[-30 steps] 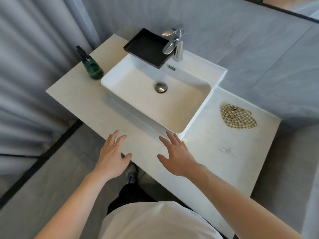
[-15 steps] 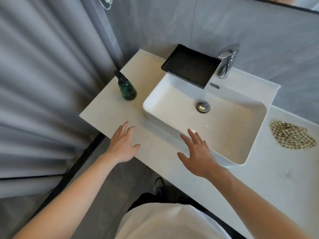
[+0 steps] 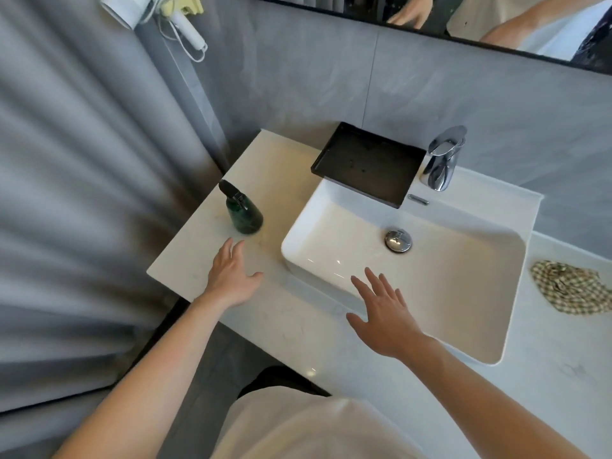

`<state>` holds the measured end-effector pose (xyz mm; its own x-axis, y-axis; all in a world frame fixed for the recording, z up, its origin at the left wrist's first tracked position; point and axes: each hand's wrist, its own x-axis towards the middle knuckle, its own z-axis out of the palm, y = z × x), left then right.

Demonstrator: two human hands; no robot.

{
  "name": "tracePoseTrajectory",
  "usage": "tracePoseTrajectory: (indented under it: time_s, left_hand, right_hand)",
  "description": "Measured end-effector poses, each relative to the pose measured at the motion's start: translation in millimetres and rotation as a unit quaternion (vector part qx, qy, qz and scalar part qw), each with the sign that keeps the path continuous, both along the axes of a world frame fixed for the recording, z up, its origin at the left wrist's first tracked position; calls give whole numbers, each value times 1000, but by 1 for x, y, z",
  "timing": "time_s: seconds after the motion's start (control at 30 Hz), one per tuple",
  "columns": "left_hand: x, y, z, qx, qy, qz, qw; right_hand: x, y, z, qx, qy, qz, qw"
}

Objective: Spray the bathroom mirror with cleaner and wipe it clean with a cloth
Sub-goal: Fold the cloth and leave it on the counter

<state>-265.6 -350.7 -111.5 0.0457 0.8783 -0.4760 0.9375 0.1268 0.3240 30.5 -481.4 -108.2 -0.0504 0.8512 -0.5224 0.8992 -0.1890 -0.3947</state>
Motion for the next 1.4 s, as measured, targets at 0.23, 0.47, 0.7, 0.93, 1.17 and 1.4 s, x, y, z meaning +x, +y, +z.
tracePoseTrajectory:
  time_s: [0.23,0.47,0.7,0.93,1.17,1.4]
  left_hand:
    - [-19,98,-22,25,-115,111,987]
    - [-28,157,-59,49,-194,173,965]
    - [-21,172,-66,65,-184,122,973]
    - [29,183,12,187,-298,10,936]
    - [151,223,70,228,-366,-92,897]
    - [237,236,50,157,-313,-122,929]
  right_hand:
    - [-36,38,-10,-27,-12,-59,998]
    - [-65,54,-22,-45,-23,-115,992]
    - [-71,52,-32,-65,-36,-151,986]
    - [-69,47,-42,-68,-35,-181,980]
    - [-70,40,-45,-60,-40,-194,978]
    - [-60,22,-35,-52,-42,-256,964]
